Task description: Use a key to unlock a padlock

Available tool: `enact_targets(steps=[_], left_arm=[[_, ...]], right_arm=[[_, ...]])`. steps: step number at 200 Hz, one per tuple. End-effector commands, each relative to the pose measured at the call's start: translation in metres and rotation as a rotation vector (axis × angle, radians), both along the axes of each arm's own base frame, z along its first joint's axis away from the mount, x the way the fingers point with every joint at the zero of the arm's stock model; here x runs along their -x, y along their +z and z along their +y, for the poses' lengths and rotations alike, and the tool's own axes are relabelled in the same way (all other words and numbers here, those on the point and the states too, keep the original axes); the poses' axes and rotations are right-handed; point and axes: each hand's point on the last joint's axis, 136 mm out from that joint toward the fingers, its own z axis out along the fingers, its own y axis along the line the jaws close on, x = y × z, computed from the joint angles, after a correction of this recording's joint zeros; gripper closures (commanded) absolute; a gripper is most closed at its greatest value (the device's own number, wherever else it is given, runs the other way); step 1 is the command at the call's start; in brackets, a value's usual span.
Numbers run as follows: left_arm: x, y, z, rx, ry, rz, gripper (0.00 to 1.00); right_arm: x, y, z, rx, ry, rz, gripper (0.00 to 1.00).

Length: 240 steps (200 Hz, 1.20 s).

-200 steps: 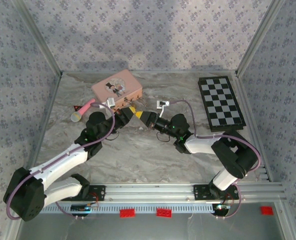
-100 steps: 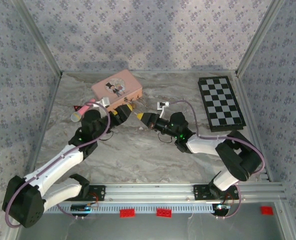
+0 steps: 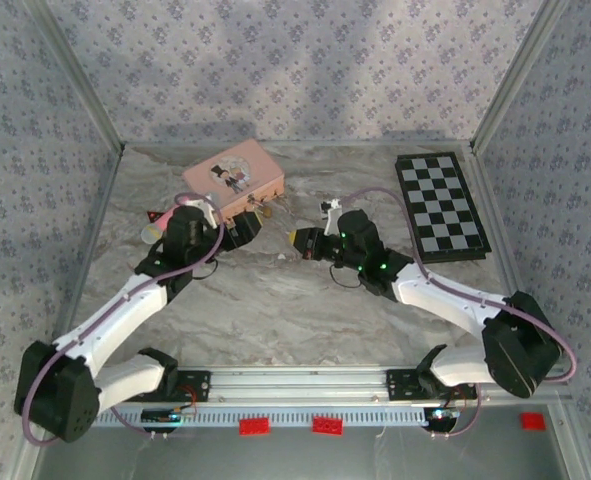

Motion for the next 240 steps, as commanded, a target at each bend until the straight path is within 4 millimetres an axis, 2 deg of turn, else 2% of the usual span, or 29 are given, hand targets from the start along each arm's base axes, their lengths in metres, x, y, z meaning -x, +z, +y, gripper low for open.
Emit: enact_targets(steps=[1,45,99,144,191,240], left_arm=[[-0.015,-0.010,0.003,-0.048,0.035,0.007,0.00],[-0.049,-0.043,-0.010,-0.055,0.117,0.001,0.03],[-0.092,-0.086,-0.013,-0.084,0.247,0.002,0.17],[-0.124,-0.113,-0.027,-0.058,0.289,-0.010,0.26],[-0.146,-0.133,-0.036,-0.077,0.326,0.016,0.35],[-0.157,-0.153,-0.036,-0.111,0.373,0.071,0.42]], right_arm=[[0.001,-0.012,-0.019,0.129,-0.031,-0.006,1.00],[0.007,-0.015,-0.030,0.140,-0.056,-0.015,1.00],[0.014,-0.017,-0.039,0.129,-0.068,-0.019,1.00],[0.017,-0.017,-0.040,0.129,-0.065,-0.018,1.00],[0.018,-0.016,-0.043,0.128,-0.063,-0.023,1.00],[0.021,-0.017,-0.050,0.122,-0.076,-0.025,1.00]])
